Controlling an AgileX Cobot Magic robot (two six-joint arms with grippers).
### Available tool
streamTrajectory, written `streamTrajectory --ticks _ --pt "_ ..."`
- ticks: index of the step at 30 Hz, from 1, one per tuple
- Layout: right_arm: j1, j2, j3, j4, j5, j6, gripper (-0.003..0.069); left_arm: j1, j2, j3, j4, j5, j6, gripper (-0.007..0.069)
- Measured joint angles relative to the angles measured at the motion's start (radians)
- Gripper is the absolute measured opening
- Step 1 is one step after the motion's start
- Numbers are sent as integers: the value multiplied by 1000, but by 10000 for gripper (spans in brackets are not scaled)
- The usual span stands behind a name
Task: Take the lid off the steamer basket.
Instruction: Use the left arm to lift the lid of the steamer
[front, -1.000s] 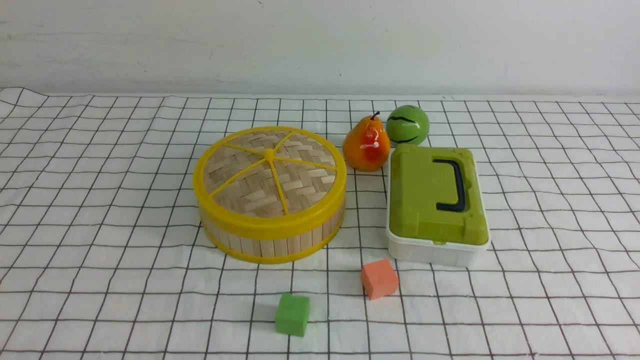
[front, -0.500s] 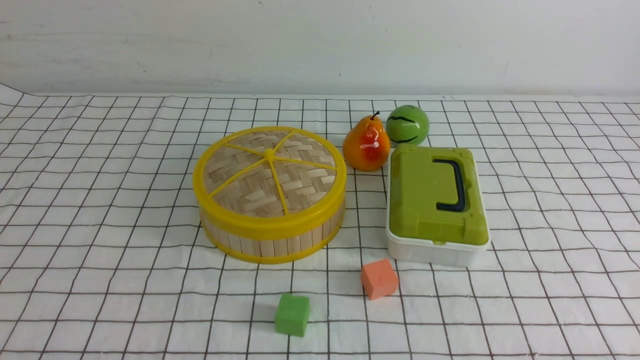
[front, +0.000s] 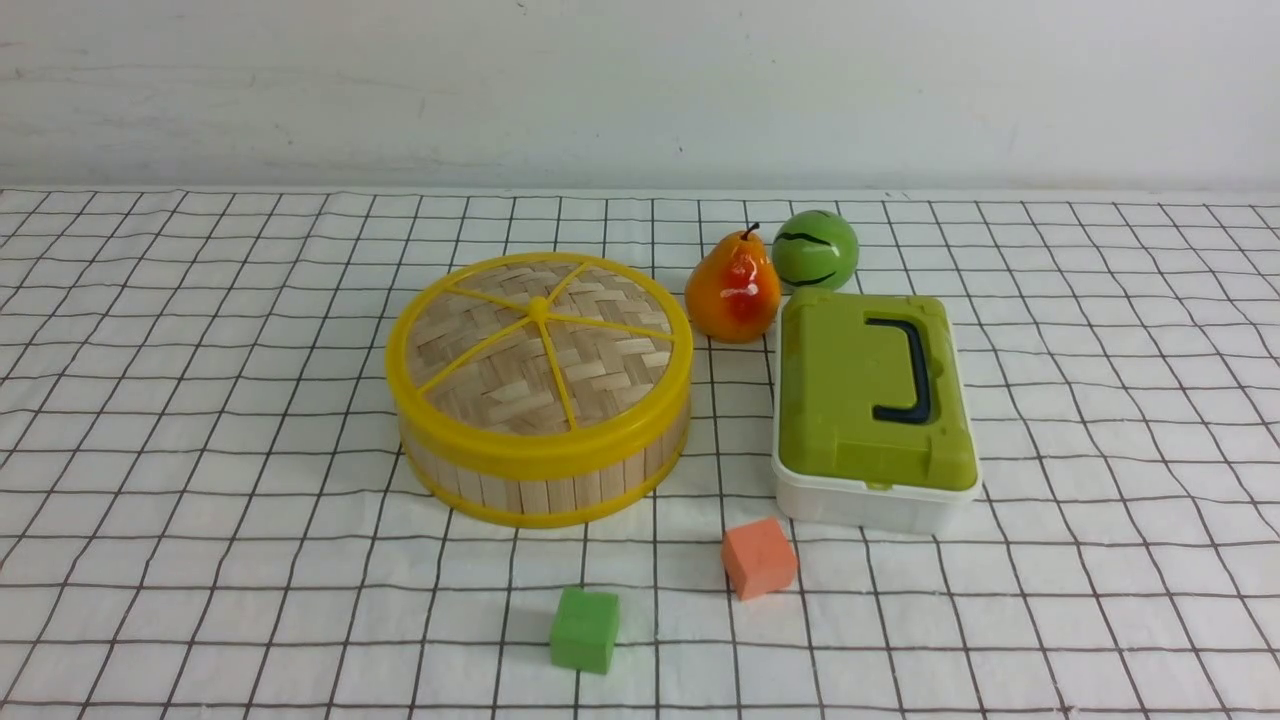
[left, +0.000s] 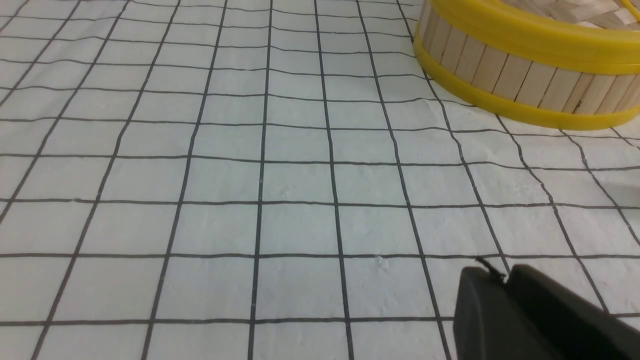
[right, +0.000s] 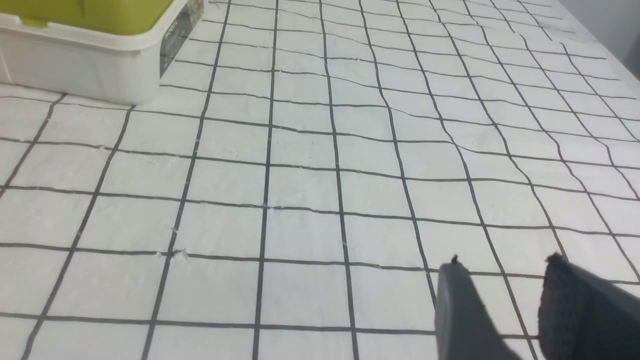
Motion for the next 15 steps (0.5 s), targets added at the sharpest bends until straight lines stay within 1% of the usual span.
streamTrajectory --ticks 15 --pt "0 0 0 0 0 0 240 0 0 0 0 0 0 73"
